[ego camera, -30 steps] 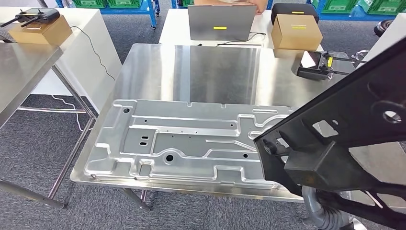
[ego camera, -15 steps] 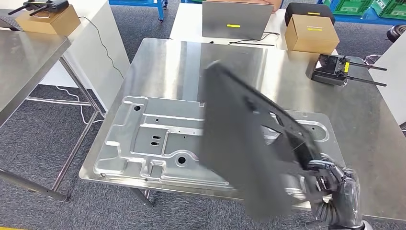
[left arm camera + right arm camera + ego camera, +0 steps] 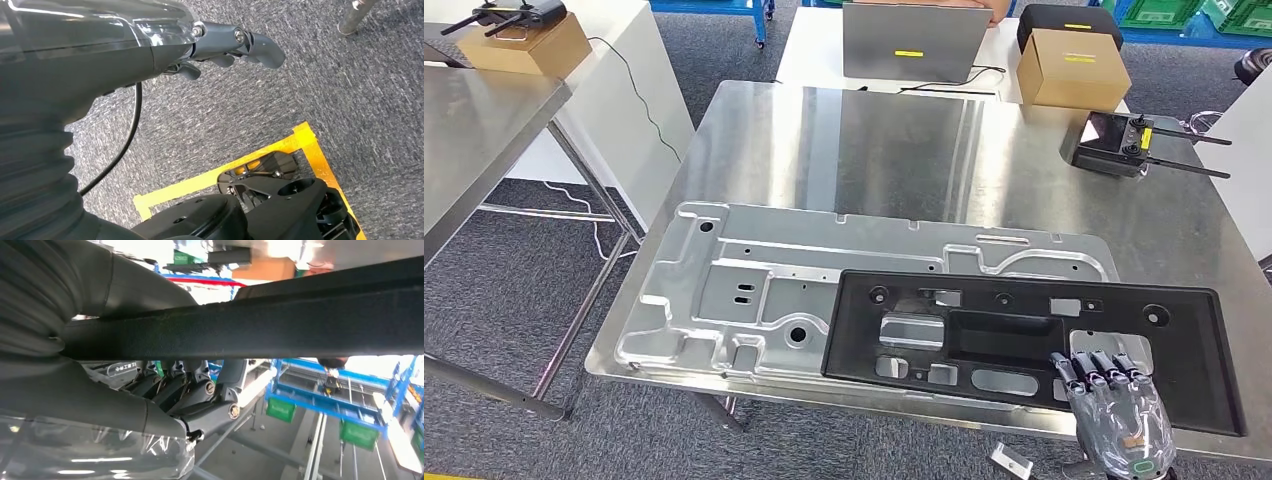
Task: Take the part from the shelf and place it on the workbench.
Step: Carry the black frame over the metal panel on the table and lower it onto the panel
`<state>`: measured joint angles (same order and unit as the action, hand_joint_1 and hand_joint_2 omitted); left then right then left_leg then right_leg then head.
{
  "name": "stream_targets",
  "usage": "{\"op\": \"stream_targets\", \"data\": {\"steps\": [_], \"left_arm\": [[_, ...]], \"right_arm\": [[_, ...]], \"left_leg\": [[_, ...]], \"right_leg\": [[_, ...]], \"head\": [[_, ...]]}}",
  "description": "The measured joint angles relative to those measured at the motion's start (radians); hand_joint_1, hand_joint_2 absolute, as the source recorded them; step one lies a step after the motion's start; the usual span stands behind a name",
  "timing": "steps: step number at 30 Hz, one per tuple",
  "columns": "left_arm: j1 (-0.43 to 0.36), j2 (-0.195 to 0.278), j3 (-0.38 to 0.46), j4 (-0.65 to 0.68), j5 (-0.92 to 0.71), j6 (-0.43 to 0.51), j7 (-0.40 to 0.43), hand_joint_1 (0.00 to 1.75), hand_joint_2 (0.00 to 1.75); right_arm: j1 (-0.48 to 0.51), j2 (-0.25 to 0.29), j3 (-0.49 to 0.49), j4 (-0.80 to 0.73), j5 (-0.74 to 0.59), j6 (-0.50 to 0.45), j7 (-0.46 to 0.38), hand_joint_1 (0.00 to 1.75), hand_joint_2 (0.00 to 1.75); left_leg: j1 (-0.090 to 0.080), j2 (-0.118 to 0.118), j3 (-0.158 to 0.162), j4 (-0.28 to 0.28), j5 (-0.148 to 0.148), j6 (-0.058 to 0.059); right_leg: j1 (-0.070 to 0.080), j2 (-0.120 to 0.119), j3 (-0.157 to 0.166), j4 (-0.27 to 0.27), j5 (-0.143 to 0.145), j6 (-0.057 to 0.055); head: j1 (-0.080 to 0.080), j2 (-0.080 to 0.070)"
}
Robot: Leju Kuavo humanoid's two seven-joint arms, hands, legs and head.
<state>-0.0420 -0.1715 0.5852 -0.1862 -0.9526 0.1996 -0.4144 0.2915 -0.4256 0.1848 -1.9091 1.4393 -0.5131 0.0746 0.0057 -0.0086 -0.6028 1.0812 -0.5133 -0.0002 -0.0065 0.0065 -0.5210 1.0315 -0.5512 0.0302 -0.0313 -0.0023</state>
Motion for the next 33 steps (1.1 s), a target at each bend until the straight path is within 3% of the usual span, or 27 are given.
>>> {"op": "stream_targets", "data": {"steps": [6, 17, 24, 29, 33], "left_arm": [[0.0, 0.0, 0.0, 0.0, -0.006, 0.0, -0.009, 0.0, 1.75], [0.0, 0.0, 0.0, 0.0, -0.015, 0.0, -0.012, 0.0, 1.75], [0.0, 0.001, 0.0, 0.0, -0.024, 0.002, -0.014, 0.0, 1.75], [0.0, 0.003, 0.0, 0.0, -0.027, 0.012, -0.025, 0.0, 1.75], [0.0, 0.003, 0.001, 0.0, -0.028, 0.014, -0.03, 0.0, 1.75]], "right_arm": [[-0.01, -0.04, 0.015, 0.035, -0.005, 0.015, 0.033, 1.75, 1.75], [-0.024, -0.043, 0.021, 0.103, -0.031, -0.022, 0.029, 1.75, 1.75], [-0.042, -0.026, 0.019, 0.162, -0.135, -0.042, -0.012, 1.75, 1.75], [-0.053, 0.016, -0.003, 0.207, -0.277, -0.075, -0.091, 1.75, 1.75], [-0.055, 0.04, -0.018, 0.225, -0.308, -0.082, -0.11, 1.75, 1.75]], "left_leg": [[0.0, 0.0, 0.001, -0.002, 0.0, 0.0], [0.0, 0.0, 0.002, -0.003, 0.0, 0.0], [0.0, 0.0, 0.002, -0.003, 0.0, 0.0], [0.0, 0.0, 0.002, -0.003, 0.0, 0.0], [0.0, 0.0, 0.002, -0.003, 0.0, 0.0]], "right_leg": [[0.0, 0.0, -0.001, 0.0, 0.0, 0.0], [0.0, 0.0, 0.0, 0.0, -0.001, -0.001], [0.0, 0.0, 0.0, 0.0, -0.001, -0.001], [0.0, 0.0, 0.0, 0.0, -0.001, -0.001], [0.0, 0.0, 0.0, 0.0, -0.001, -0.001]], "head": [[0.0, 0.0], [0.0, 0.0], [0.0, 0.0], [0.0, 0.0], [0.0, 0.0]]}}
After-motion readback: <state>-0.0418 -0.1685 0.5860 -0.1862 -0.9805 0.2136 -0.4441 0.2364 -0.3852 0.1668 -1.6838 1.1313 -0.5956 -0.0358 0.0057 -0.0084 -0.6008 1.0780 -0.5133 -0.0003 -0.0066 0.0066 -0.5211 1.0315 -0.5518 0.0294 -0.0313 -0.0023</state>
